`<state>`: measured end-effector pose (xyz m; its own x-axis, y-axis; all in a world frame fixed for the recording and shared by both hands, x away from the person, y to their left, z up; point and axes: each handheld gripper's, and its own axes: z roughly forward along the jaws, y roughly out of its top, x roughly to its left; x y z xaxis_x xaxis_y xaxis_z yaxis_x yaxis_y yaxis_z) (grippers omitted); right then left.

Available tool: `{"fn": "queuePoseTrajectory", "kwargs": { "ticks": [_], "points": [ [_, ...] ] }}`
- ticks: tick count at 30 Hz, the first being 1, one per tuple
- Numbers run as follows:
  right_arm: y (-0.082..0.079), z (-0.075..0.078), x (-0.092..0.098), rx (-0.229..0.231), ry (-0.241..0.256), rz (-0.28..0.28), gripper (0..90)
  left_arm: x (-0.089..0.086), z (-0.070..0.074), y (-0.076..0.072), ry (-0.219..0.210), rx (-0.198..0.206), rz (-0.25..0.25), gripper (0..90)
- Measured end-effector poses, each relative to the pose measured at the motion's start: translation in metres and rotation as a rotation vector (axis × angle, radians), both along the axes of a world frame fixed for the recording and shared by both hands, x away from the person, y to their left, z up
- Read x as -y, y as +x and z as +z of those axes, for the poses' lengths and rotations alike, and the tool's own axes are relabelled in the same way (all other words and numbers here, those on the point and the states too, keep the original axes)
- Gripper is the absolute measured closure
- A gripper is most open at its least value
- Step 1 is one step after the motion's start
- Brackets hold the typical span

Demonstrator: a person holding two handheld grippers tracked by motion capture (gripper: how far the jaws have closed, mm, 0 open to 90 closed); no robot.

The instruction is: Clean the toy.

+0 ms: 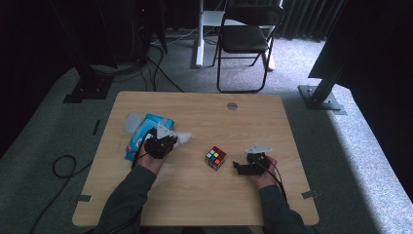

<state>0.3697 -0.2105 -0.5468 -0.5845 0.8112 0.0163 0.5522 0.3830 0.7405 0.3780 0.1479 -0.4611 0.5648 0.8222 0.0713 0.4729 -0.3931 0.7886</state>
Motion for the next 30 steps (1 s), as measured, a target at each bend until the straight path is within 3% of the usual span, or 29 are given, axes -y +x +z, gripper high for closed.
{"fn": "queuePoseTrajectory", "kwargs": {
  "ticks": [8, 22, 30],
  "points": [
    [-0.009, 0.008, -0.019, 0.031, 0.071, 0.130, 14.8, 0.002, 0.003, 0.000, -0.001, 0.003, -0.006, 87.3],
    [-0.013, 0.016, -0.046, 0.031, 0.110, 0.233, 12.9, 0.005, 0.003, 0.000, 0.006, 0.005, -0.014, 87.3],
    [-0.006, 0.011, -0.063, 0.026, 0.094, 0.235, 13.8, 0.003, 0.006, 0.000, 0.003, 0.012, -0.016, 87.3]
  ]
}}
